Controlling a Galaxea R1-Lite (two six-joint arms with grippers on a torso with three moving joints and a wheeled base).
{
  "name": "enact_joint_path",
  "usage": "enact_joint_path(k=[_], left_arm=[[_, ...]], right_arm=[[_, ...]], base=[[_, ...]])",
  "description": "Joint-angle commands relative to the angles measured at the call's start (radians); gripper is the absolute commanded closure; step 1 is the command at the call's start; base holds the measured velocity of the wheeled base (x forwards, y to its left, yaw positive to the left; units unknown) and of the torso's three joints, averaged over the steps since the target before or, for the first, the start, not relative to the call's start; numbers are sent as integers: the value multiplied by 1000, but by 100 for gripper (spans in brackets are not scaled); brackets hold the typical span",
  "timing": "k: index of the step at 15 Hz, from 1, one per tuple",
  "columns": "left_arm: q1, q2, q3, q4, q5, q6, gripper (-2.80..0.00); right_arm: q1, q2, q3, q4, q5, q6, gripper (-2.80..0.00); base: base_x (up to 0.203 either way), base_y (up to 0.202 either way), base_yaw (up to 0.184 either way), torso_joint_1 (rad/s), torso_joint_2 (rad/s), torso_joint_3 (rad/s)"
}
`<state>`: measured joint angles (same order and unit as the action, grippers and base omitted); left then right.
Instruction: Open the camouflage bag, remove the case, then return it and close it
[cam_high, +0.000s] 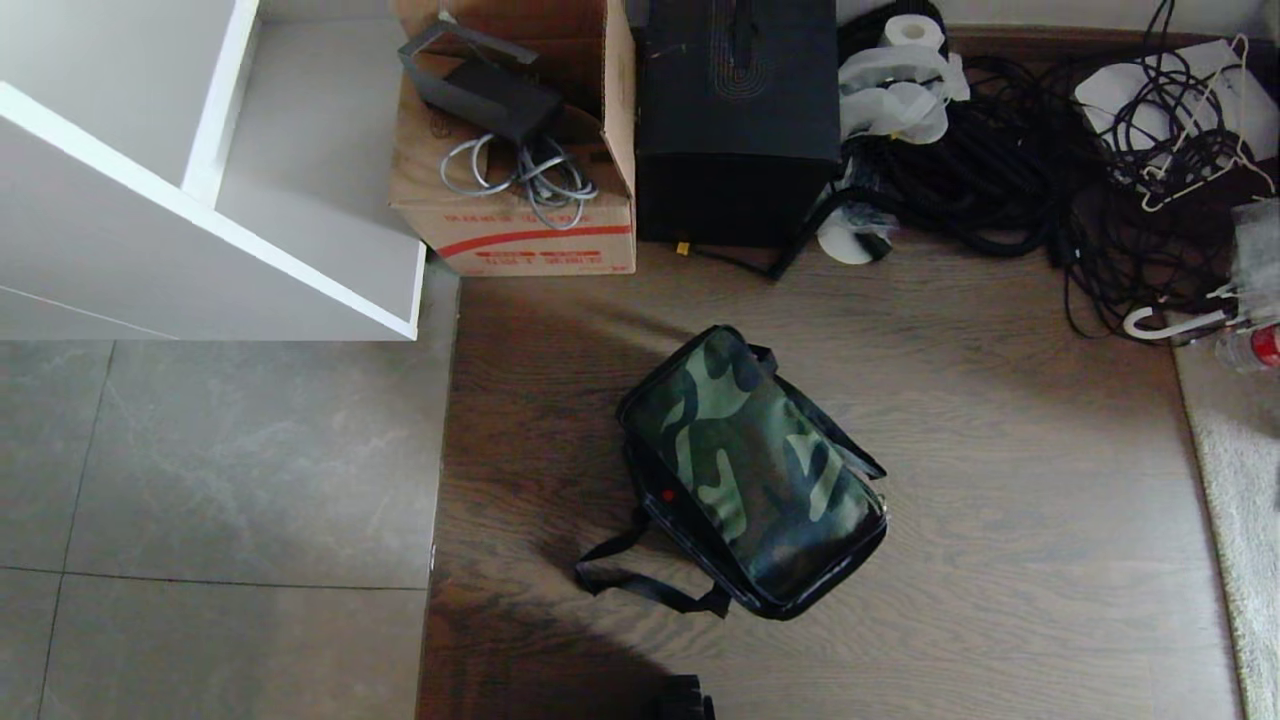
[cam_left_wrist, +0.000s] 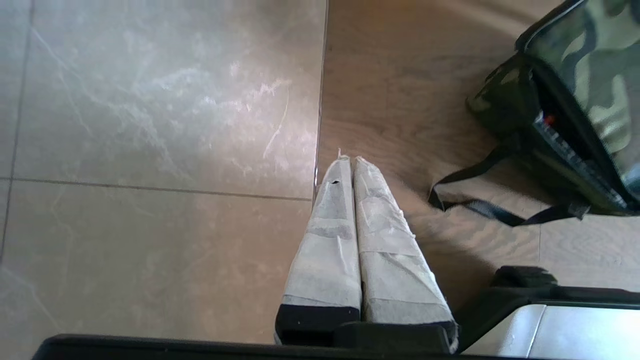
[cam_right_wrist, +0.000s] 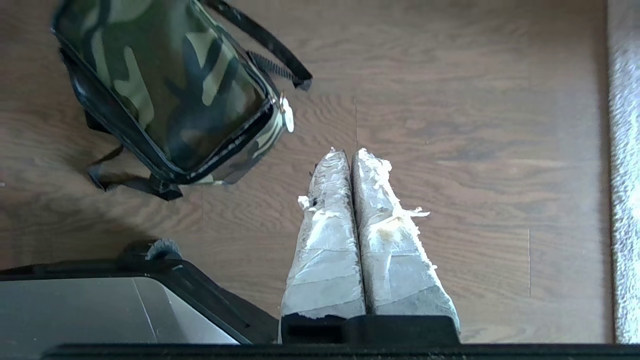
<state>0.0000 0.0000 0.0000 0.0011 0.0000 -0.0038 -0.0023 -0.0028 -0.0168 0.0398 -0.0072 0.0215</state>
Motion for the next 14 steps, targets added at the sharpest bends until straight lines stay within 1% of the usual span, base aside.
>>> enact_joint_path(k=[1,14], left_arm=[[0,2,0,-1,0,-1,0],[0,2,0,-1,0,-1,0]], right_arm=[[1,3,0,0,0,0,0],[0,3,0,0,0,0,0]], base=[[0,0,0,2,-2,198],[0,0,0,1,1,202]])
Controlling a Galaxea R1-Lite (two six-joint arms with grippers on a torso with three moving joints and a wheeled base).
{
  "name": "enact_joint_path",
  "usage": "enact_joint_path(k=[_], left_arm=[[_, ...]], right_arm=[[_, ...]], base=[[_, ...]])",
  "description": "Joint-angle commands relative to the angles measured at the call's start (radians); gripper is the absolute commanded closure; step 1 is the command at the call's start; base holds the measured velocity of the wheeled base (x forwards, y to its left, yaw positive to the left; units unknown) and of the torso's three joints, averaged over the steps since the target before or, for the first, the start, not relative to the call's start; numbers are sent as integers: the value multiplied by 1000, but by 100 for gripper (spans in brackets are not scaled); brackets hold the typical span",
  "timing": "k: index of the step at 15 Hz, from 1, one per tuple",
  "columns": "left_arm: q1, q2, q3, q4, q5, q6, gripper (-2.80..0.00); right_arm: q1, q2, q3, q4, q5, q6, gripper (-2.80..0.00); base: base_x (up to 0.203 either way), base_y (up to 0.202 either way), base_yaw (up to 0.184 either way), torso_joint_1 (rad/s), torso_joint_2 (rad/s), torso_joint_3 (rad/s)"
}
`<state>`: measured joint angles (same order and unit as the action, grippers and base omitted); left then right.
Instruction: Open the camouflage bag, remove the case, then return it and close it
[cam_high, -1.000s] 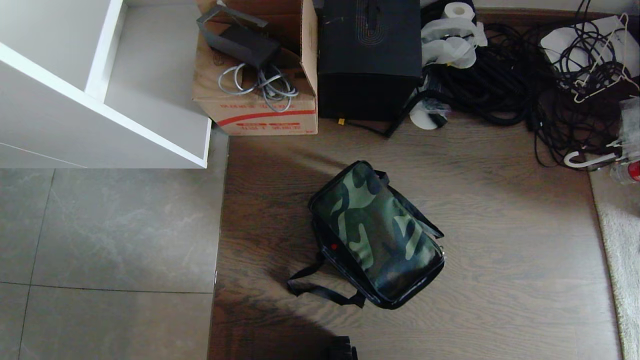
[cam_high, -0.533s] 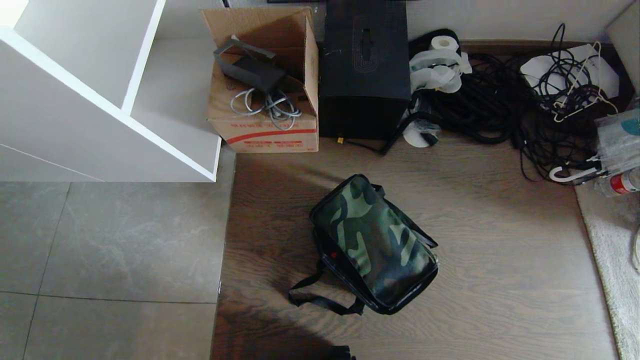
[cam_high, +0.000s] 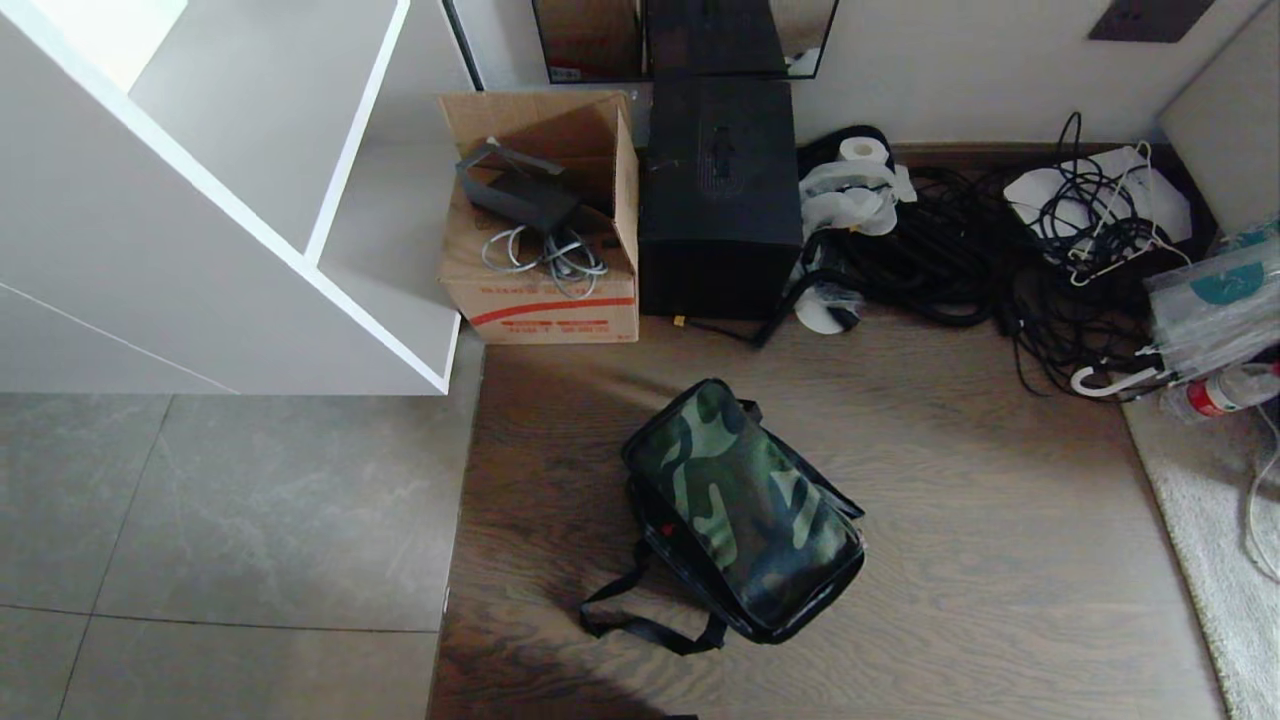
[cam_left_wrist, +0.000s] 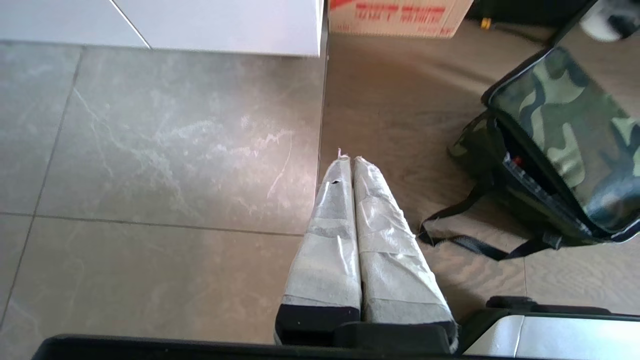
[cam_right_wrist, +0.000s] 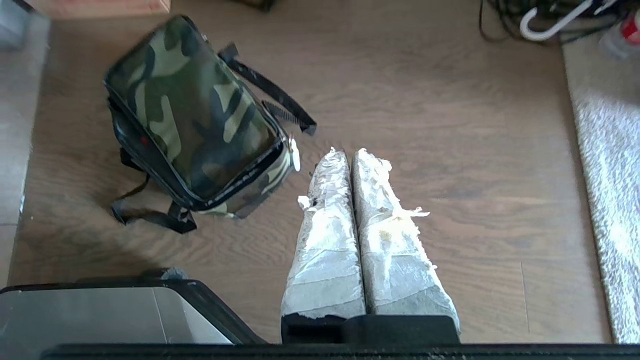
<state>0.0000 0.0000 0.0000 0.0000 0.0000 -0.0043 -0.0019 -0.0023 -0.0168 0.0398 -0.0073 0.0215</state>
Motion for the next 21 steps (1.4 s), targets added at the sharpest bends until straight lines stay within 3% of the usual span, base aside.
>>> enact_joint_path(k=[1,21], left_arm=[[0,2,0,0,0,0,0],[0,2,0,0,0,0,0]], right_arm=[[0,2,0,0,0,0,0],[0,2,0,0,0,0,0]], base=[[0,0,0,6,2,207],[0,0,0,2,3,202]])
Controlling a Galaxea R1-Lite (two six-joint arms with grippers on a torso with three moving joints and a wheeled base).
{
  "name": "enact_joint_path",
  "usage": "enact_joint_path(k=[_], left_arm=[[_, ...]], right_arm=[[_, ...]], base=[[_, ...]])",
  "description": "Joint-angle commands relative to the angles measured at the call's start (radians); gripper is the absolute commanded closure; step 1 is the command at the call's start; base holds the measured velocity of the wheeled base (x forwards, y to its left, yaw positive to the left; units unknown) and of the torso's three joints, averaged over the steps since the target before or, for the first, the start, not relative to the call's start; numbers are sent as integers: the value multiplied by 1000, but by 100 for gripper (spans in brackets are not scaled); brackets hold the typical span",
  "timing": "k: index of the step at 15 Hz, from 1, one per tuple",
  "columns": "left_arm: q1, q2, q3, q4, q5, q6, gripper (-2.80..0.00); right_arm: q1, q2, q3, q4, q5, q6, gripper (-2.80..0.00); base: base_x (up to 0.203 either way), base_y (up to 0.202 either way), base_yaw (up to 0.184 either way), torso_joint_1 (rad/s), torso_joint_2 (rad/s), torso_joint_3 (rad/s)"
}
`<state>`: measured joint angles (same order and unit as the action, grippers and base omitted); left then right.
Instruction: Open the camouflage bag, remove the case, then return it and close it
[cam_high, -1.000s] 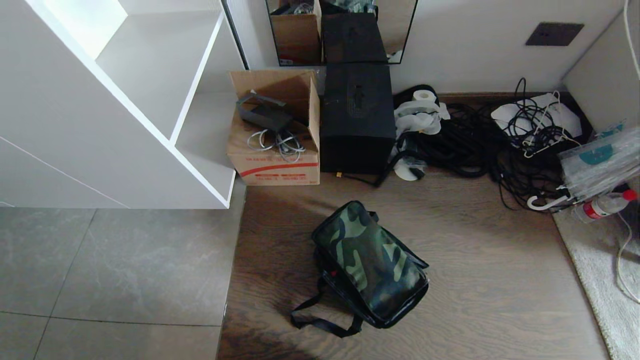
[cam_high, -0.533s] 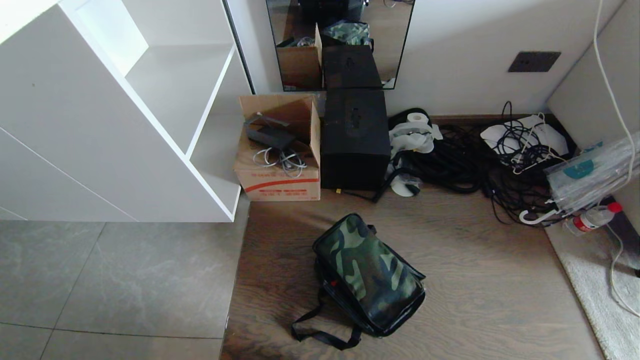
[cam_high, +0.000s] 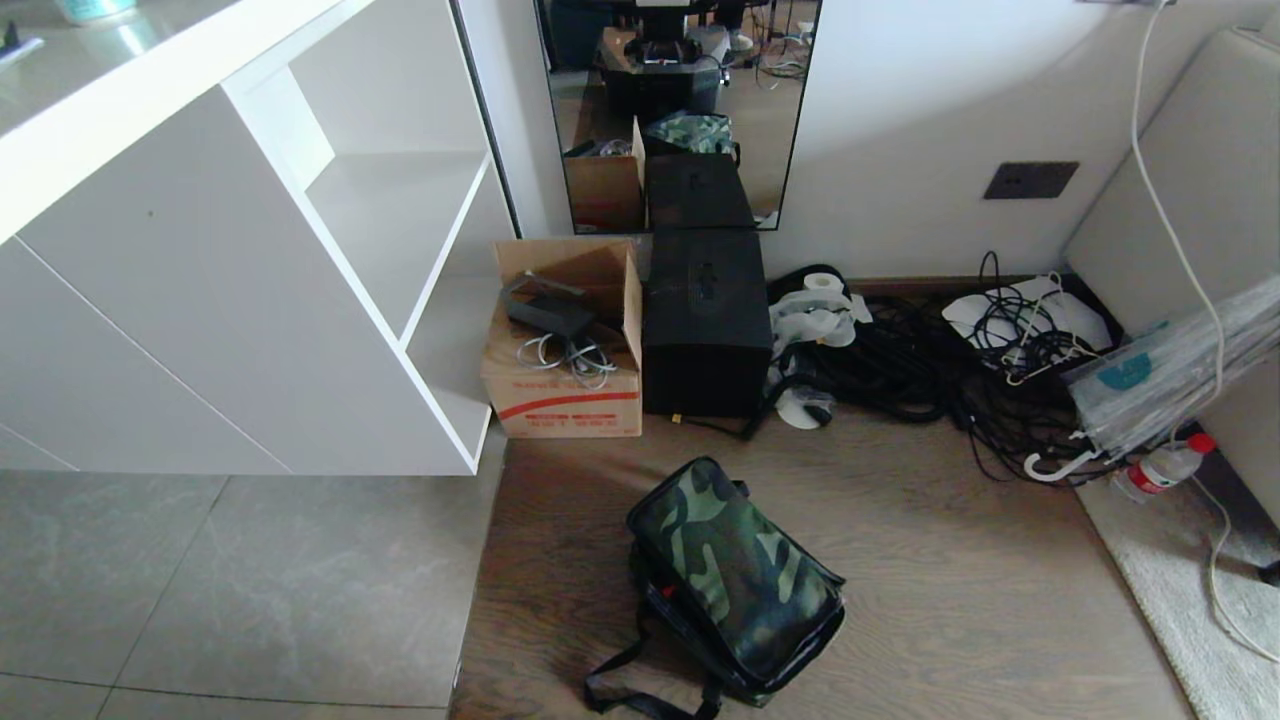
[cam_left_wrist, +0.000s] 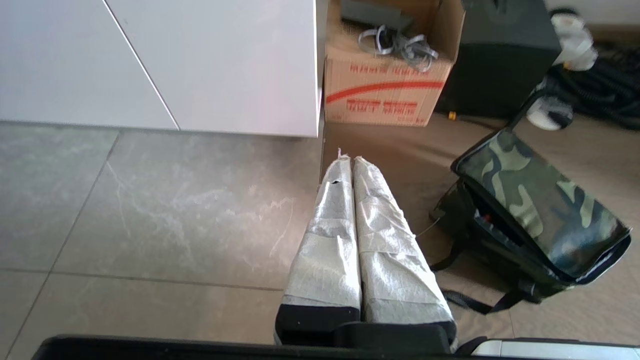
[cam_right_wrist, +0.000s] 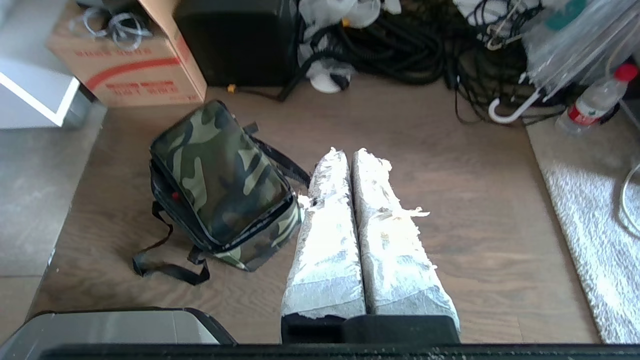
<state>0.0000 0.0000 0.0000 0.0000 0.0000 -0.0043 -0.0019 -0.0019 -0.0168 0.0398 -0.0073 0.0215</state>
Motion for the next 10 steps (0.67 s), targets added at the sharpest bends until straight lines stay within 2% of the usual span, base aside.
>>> enact_joint_path(k=[1,10], left_arm=[[0,2,0,0,0,0,0],[0,2,0,1,0,0,0]], right_arm=[[-1,2,0,0,0,0,0],[0,2,0,0,0,0,0]], base=[[0,0,0,2,-2,203],[0,0,0,1,2,202]])
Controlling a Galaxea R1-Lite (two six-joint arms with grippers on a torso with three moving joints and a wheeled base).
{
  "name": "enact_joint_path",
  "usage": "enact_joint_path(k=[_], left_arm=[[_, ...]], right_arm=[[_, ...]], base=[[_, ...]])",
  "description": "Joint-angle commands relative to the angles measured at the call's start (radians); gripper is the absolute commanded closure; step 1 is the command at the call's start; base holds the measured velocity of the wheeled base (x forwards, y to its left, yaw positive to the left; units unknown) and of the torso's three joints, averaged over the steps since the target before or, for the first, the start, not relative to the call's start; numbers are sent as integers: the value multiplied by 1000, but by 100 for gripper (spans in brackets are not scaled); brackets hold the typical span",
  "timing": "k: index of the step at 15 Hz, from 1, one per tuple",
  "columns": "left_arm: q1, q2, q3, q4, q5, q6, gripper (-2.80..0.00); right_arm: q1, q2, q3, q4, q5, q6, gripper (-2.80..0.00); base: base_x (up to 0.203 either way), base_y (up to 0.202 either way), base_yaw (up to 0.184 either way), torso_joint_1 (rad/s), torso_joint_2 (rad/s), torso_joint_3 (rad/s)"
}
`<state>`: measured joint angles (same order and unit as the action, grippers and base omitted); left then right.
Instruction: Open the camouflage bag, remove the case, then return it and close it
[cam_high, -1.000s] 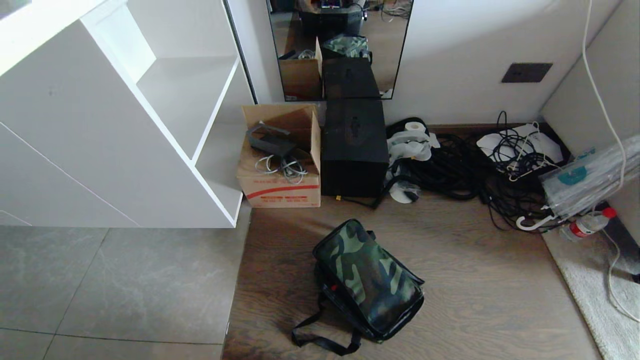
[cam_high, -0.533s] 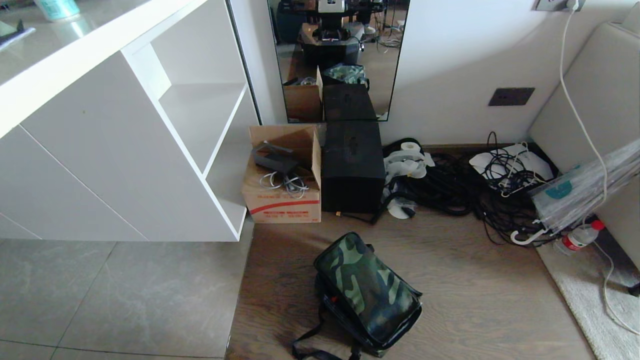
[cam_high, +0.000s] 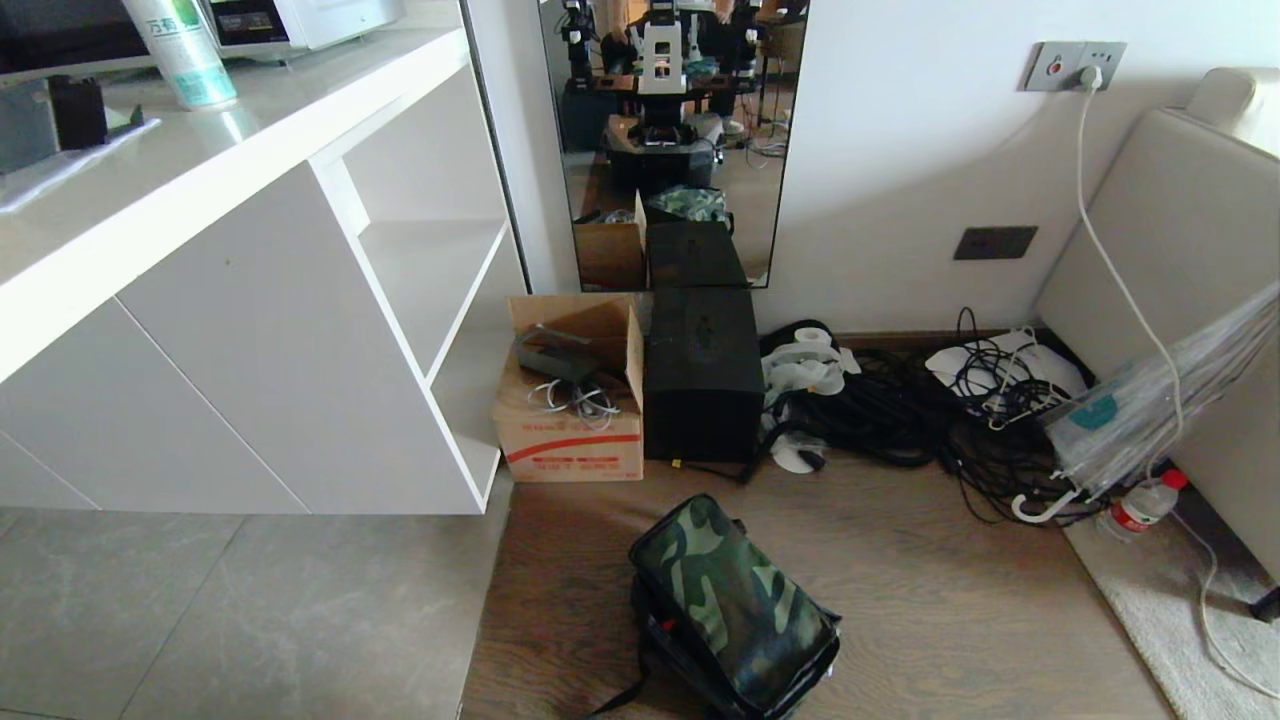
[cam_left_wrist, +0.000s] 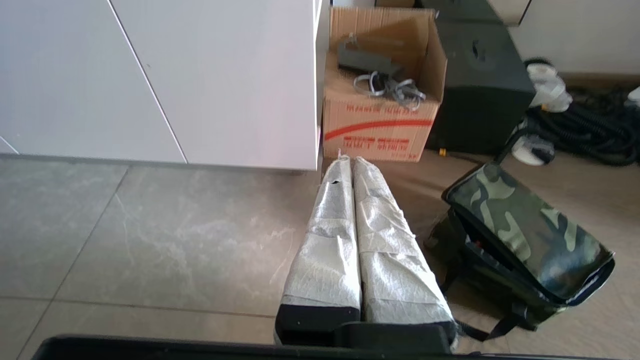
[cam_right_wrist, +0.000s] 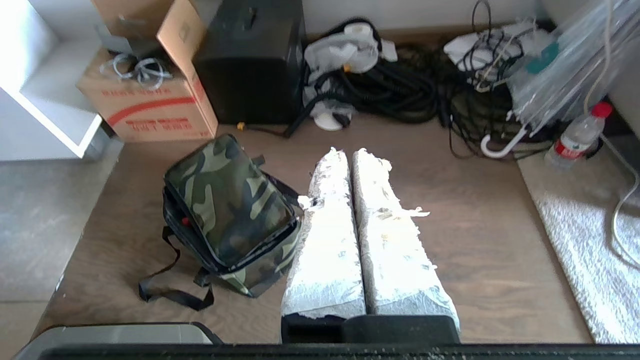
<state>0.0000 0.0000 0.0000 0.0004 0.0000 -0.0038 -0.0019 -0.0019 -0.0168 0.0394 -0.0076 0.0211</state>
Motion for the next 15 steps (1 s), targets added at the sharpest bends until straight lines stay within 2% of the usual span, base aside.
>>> enact_joint_path(k=[1,15], left_arm=[[0,2,0,0,0,-1,0],[0,0,0,0,0,-1,0]], right_arm=[[0,2,0,1,0,0,0],[-1,2,0,1,0,0,0]], base=[[0,0,0,2,6,200],[0,0,0,3,2,205]])
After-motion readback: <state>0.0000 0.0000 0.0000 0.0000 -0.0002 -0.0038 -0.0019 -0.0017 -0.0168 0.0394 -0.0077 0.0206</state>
